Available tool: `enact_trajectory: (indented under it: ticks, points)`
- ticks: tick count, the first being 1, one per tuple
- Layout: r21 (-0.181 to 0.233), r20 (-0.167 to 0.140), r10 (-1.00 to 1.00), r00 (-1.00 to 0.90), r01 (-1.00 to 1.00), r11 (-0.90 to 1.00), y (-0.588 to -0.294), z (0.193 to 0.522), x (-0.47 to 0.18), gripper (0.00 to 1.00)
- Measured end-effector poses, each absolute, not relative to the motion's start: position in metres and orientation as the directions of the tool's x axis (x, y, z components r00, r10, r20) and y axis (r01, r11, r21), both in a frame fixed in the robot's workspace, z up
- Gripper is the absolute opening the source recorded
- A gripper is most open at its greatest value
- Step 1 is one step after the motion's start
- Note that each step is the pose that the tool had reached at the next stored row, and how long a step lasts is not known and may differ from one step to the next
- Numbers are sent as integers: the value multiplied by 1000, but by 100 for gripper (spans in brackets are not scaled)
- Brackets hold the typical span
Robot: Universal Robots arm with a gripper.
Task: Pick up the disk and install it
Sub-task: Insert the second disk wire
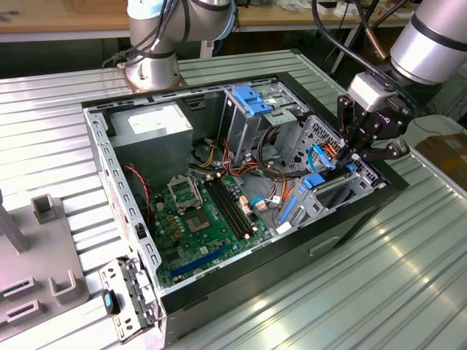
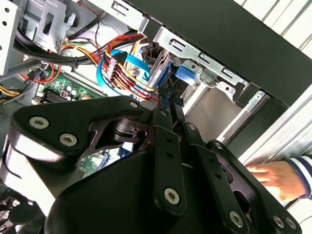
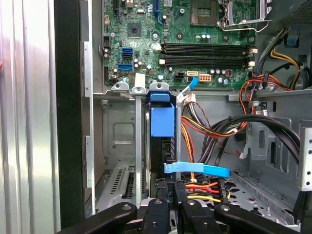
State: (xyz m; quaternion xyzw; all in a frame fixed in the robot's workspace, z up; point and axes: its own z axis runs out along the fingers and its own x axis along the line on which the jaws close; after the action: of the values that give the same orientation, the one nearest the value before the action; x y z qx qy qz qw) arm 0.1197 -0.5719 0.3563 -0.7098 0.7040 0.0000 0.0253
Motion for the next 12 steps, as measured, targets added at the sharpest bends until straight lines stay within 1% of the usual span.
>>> enact_trajectory:
  ticks: [12]
  points:
    - [-36,-39,-999,9,-999,-7,-572,348,119,16]
